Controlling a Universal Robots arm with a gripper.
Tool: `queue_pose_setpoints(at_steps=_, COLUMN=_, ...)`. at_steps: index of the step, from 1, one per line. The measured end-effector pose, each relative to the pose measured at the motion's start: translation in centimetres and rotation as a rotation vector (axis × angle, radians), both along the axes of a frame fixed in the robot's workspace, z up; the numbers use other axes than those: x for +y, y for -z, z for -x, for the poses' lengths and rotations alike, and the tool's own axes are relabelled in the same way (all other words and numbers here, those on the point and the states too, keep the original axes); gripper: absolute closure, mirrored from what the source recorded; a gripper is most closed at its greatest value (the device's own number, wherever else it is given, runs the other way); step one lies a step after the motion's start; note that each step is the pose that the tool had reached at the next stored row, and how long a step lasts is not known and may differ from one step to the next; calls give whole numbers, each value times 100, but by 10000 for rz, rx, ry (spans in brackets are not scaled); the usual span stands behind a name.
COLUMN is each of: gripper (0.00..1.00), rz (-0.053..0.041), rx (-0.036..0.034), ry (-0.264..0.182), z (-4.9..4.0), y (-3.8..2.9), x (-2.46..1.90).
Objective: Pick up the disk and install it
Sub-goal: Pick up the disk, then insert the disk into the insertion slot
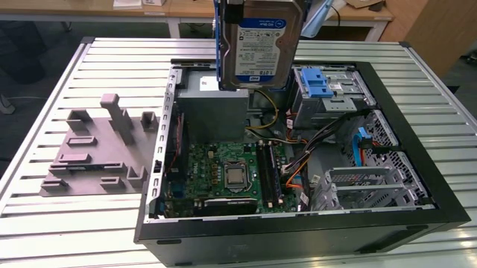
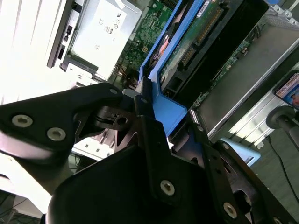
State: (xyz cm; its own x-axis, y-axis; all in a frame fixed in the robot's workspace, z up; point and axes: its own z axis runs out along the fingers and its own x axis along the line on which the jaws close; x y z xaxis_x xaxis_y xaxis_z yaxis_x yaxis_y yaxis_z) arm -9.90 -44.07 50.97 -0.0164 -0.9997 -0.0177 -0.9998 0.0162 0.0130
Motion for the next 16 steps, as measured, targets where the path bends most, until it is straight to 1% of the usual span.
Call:
queue_pose_setpoints(at_steps=4, gripper=64, rz=0, rx=0, ry=1, z=0, y=1, x=-42)
queue_pose_setpoints(at_steps=7, gripper=64, rz=0, rx=0, ry=1, z=0, y=1, x=-58)
queue_pose_setpoints(at_steps=16, gripper=64, rz=0, rx=0, ry=0, z=0, y=2, x=-66)
